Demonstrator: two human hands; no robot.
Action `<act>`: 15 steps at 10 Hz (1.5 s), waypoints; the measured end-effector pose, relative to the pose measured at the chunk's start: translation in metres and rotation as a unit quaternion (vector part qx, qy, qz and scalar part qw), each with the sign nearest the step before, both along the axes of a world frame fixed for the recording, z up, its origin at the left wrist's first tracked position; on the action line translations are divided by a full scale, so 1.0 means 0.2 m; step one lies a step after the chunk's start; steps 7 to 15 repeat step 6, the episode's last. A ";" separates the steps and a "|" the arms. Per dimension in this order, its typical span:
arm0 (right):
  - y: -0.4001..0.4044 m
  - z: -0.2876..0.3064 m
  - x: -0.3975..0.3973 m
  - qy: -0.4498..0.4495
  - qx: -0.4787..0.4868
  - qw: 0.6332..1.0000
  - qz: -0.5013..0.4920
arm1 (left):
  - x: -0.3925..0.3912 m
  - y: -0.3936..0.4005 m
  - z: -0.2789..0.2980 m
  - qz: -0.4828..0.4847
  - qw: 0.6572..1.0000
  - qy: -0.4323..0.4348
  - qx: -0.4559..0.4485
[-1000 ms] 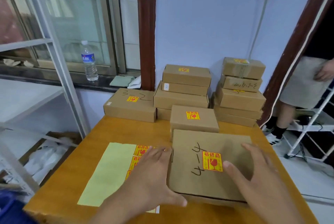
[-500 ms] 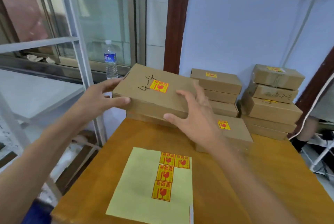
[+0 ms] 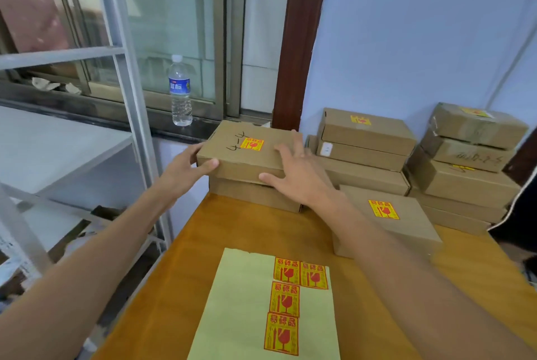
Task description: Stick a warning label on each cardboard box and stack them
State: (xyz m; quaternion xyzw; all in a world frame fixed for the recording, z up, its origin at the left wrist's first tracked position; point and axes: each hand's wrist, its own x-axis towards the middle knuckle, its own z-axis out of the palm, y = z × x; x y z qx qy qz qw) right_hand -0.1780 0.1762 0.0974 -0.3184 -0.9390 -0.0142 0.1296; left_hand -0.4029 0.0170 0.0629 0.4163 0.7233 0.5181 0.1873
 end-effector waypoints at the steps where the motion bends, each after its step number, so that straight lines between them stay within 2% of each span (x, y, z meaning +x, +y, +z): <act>1: 0.04 -0.07 -0.02 -0.070 0.068 0.995 -0.010 | 0.03 0.04 -0.07 0.006 1.000 -0.003 -0.004; 2: 0.09 -0.11 -0.01 -0.092 0.108 0.990 -0.023 | 0.09 0.10 -0.08 0.007 1.000 -0.003 -0.005; 5: 0.09 -0.02 0.00 -0.079 0.018 0.997 -0.008 | 0.11 0.13 -0.05 0.020 0.998 -0.006 -0.059; 6: 0.03 0.03 0.07 -0.035 0.039 0.998 0.033 | 0.14 0.12 -0.01 0.047 0.995 0.052 -0.075; 15: 0.03 0.03 0.07 -0.035 0.039 0.998 0.033 | 0.14 0.12 -0.01 0.047 0.995 0.052 -0.075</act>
